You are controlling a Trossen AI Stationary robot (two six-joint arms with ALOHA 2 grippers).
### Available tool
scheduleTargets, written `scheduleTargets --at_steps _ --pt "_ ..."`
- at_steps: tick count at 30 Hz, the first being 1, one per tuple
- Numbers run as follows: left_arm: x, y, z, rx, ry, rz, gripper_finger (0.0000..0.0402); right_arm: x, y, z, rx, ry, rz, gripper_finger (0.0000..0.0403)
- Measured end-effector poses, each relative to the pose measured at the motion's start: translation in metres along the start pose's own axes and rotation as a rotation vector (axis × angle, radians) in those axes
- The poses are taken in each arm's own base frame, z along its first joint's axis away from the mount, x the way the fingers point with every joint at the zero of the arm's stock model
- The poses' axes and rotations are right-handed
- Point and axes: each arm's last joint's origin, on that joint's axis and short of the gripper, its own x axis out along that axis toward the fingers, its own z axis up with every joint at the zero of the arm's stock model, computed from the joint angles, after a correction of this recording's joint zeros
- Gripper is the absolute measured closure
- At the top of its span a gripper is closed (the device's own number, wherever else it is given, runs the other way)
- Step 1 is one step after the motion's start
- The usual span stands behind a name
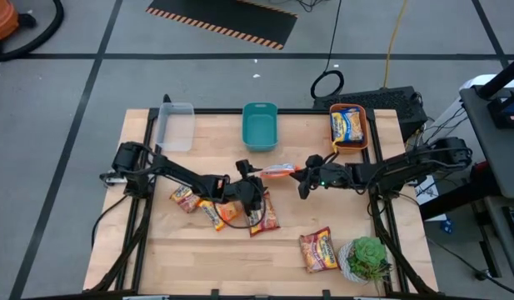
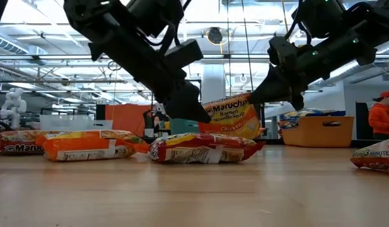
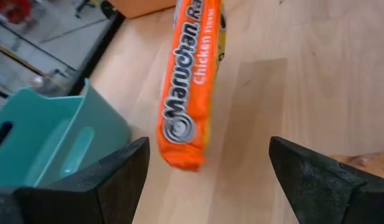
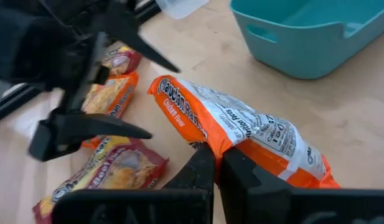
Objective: Sort Maruchan noodles
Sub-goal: Put the top orange noodle pack into the blue bin
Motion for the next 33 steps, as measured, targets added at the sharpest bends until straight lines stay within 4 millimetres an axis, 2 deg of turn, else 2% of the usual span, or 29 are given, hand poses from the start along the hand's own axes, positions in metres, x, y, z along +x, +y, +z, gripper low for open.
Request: scheduleTargets --at_steps 6,11,26,33 --pt "0.006 0.009 0.001 -0.02 -0.013 -0.035 0.0083 -0.002 0.007 -0.003 0.001 0.006 0.034 0.0403" --pt "0.01 0.012 0.001 -0.015 -0.033 -0.137 0.0133 -0.004 0.011 -0.006 0.0 0.015 0.052 0.0403" --pt "0.013 0.017 0.001 0.031 -0.055 -0.226 0.0268 -0.005 0.011 -0.01 -0.016 0.042 0.046 0.0403" --pt "0.013 0.016 0.001 0.028 -0.055 -0.228 0.0279 -0.005 0.011 -0.01 -0.02 0.045 0.047 0.04"
